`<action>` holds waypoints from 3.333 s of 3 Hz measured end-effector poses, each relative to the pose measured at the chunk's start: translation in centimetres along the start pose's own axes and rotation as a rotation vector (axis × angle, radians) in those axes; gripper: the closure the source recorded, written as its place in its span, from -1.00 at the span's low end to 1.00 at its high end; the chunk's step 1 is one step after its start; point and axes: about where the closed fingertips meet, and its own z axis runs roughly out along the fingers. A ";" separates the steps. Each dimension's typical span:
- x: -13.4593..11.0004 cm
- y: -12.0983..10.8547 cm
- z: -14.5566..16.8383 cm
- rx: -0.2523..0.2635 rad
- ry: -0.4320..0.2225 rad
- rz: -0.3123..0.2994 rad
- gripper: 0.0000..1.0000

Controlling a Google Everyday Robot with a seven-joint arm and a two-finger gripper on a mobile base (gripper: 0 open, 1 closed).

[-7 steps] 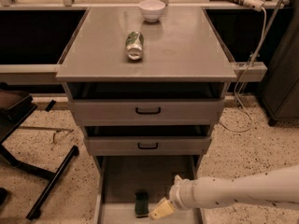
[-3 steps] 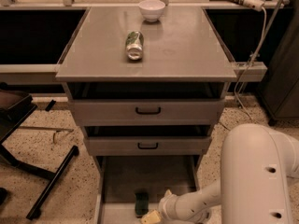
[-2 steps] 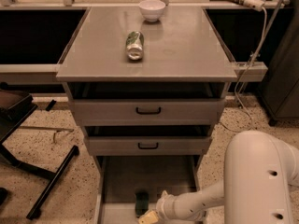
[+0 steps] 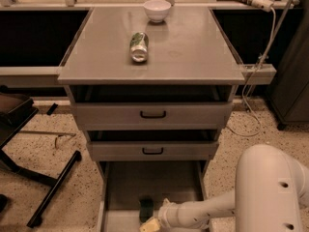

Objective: Pick sponge from bottom drawer and place on counter

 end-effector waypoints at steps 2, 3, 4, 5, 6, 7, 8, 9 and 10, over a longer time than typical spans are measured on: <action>1.4 -0.4 6.3 -0.113 -0.142 0.091 -1.00; 1.4 -0.4 6.3 -0.113 -0.142 0.090 -1.00; 1.4 -0.3 7.4 -0.088 -0.136 0.088 -1.00; -0.5 0.0 12.6 -0.060 -0.169 0.059 -1.00; -0.6 0.0 12.6 -0.060 -0.170 0.059 -1.00; -1.6 -1.0 13.6 -0.045 -0.199 0.083 -1.00; -1.9 -1.3 14.2 -0.039 -0.199 0.081 -1.00; -1.8 -1.5 14.9 -0.033 -0.188 0.081 -1.00; -1.4 -1.9 15.7 -0.036 -0.162 0.095 -1.00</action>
Offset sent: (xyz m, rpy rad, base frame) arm 0.0226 0.0262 -0.0791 0.2905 0.0010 -0.0683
